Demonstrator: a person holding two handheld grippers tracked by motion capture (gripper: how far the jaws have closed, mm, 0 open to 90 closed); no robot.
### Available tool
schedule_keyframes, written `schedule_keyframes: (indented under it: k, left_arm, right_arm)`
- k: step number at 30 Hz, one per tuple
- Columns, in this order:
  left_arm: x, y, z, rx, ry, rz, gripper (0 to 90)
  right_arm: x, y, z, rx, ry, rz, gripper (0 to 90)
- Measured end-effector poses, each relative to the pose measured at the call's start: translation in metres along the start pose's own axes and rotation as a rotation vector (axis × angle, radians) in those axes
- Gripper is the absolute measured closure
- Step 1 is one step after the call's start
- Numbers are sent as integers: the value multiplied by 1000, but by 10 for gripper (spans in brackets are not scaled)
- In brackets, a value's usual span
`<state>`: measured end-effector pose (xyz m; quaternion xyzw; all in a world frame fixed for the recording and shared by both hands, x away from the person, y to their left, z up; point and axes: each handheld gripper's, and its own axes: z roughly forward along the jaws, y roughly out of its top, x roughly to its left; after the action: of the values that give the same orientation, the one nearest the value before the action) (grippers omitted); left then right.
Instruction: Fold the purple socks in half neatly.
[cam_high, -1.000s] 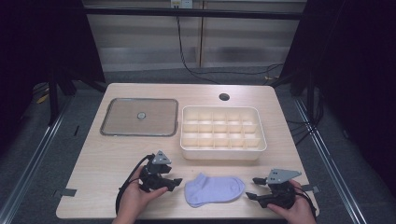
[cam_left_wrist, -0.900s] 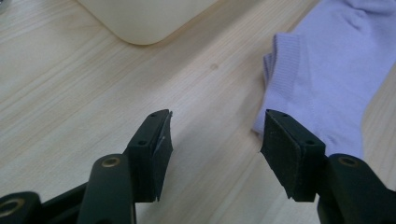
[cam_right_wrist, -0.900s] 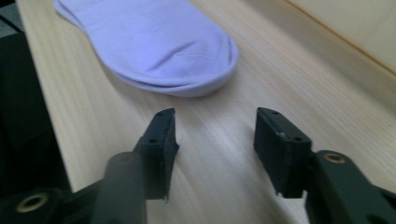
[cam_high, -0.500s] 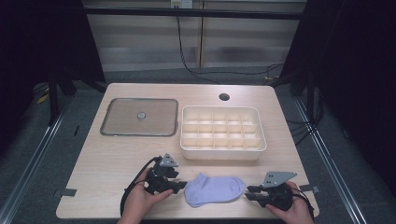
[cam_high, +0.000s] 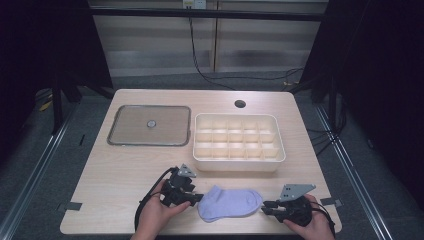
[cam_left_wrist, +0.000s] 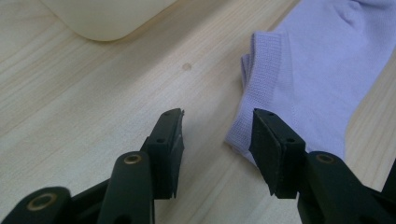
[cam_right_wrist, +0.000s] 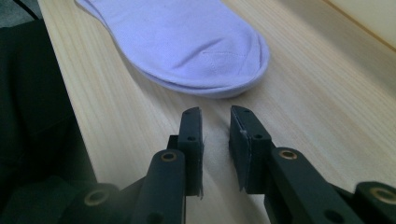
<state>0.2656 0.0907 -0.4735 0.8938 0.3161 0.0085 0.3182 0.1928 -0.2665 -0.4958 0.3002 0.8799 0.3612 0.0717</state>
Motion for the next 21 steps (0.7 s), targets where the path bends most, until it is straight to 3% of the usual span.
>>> schedule_keyframes:
  k: [2,5,6,10,11,21]
  left_arm:
    - [0,0,0,-5,-5,-1,538]
    - [0,1,1,-13,-27,-35,539]
    - [1,2,1,5,-38,-17,539]
    - [-2,3,5,24,-43,-26,563]
    - [-2,4,5,44,-44,-7,567]
    - [-7,6,13,94,-67,-26,646]
  right_arm:
    - [0,0,0,0,-1,-1,744]
    - [1,1,0,6,-4,0,744]
    - [1,1,0,6,-4,0,744]
    - [1,1,0,9,-4,4,743]
    - [1,1,0,8,-4,3,743]
    - [1,1,0,8,-2,2,740]
